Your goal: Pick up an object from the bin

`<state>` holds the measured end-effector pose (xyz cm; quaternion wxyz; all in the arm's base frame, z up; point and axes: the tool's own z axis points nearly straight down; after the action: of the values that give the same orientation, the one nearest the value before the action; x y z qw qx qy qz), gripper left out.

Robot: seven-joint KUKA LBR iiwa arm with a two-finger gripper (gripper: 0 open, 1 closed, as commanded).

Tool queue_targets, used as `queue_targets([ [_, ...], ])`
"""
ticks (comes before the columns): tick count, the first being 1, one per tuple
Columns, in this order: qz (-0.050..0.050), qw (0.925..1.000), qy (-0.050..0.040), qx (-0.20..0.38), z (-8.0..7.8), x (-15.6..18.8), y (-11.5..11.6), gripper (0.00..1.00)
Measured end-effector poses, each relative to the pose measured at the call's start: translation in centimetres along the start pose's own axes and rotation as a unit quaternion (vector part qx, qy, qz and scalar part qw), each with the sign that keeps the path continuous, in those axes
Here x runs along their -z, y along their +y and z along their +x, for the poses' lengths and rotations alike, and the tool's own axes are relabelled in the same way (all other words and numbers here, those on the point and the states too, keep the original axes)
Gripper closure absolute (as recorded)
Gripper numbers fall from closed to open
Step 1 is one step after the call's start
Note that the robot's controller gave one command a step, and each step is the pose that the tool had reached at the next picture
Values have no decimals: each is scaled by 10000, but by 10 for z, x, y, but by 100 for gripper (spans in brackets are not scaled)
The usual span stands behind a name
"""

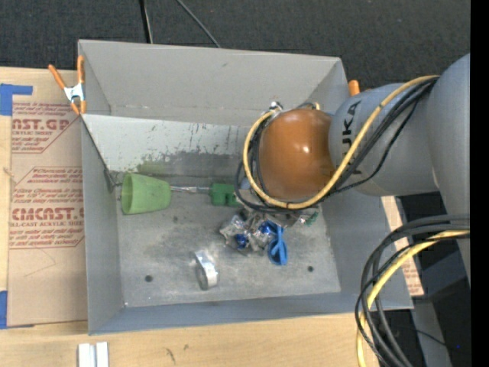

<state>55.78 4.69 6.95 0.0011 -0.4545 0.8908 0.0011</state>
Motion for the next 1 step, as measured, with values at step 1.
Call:
queue_targets([
  [1,-2,10000,0,-2,0,0,0,0],
])
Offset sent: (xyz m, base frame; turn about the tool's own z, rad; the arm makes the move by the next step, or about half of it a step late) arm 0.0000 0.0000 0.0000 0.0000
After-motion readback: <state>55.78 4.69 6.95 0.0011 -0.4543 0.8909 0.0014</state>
